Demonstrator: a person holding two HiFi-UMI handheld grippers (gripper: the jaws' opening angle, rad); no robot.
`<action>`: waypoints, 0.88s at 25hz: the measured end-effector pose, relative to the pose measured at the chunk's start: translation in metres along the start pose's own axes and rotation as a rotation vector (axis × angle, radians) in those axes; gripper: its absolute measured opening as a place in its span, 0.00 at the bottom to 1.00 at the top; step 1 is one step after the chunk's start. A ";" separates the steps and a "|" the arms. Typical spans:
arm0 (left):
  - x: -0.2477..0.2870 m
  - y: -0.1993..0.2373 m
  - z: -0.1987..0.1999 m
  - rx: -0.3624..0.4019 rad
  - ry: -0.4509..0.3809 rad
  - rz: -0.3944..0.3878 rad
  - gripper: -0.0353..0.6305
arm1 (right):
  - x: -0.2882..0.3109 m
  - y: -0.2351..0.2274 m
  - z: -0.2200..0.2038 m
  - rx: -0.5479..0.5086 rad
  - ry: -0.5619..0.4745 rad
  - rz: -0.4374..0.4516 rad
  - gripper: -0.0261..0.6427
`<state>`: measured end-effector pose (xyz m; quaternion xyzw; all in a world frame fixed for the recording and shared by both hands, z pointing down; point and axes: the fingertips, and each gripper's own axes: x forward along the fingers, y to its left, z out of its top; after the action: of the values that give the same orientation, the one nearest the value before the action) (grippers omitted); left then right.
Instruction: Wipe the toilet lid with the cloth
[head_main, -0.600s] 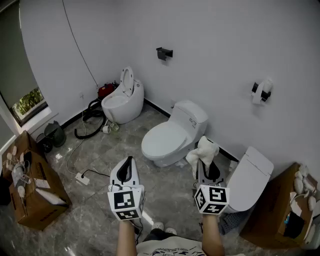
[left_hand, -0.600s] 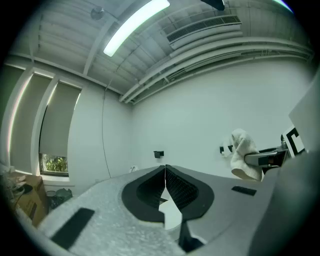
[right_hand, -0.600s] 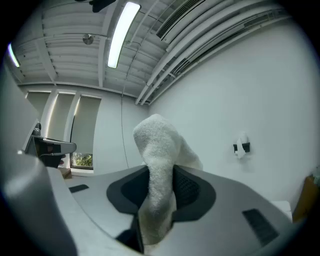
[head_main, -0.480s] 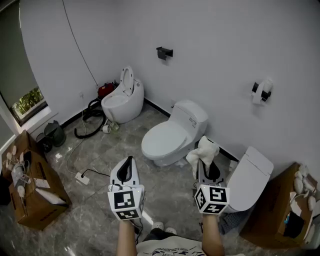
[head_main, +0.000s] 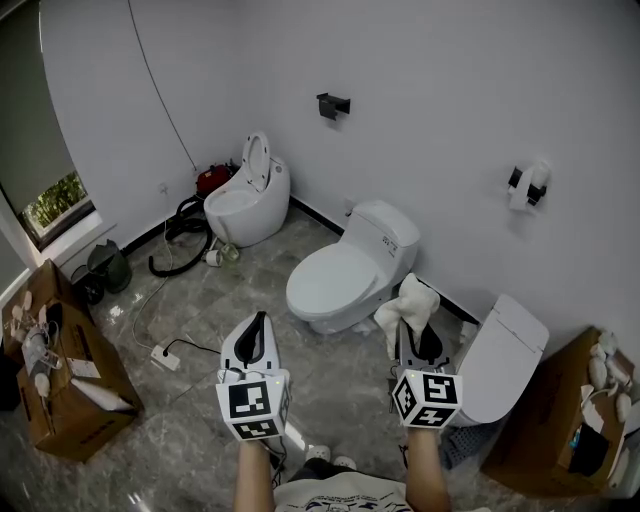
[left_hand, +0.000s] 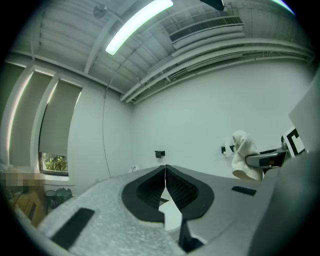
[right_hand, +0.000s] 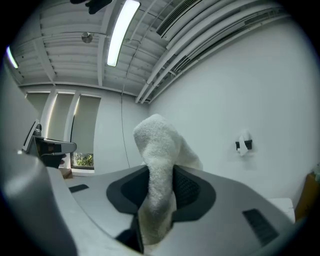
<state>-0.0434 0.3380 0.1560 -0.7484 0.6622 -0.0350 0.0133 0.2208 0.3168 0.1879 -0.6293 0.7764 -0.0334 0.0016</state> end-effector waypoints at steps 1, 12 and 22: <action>0.001 0.003 0.000 -0.001 -0.001 0.000 0.07 | 0.002 0.002 0.000 0.003 -0.001 -0.001 0.21; 0.018 0.045 -0.013 -0.010 0.009 -0.012 0.07 | 0.026 0.022 -0.004 0.000 -0.002 -0.040 0.21; 0.042 0.055 -0.028 -0.025 0.041 -0.020 0.07 | 0.048 0.023 -0.011 -0.017 0.018 -0.046 0.21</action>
<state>-0.0946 0.2908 0.1819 -0.7542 0.6552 -0.0423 -0.0098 0.1883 0.2751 0.1995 -0.6465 0.7621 -0.0324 -0.0117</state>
